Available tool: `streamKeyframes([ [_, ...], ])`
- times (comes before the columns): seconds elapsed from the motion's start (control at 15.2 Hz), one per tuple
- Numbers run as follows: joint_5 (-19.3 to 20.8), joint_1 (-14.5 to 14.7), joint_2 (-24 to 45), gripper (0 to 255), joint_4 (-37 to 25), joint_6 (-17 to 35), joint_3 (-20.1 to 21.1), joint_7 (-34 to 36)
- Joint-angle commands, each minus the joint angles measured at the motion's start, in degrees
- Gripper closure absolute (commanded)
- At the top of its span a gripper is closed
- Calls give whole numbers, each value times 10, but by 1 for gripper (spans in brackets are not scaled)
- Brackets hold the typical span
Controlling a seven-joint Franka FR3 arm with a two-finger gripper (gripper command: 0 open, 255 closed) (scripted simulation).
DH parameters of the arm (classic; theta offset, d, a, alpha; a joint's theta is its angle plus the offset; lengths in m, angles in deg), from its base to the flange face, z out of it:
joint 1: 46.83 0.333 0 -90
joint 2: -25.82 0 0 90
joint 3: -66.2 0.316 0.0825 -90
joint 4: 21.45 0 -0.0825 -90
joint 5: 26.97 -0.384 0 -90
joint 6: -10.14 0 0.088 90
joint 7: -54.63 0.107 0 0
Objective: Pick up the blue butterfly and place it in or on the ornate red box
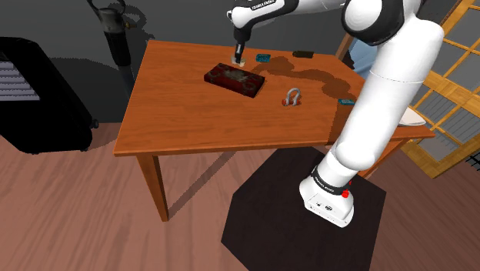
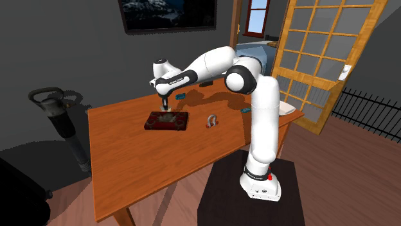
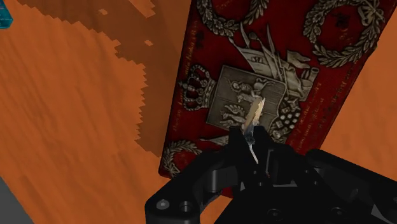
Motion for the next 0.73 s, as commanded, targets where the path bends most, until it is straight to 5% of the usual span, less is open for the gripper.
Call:
streamKeyframes([
  [0.0,0,0,4,255,9,14,0,2],
  [0.66,1,-2,26,255,40,66,0,9],
])
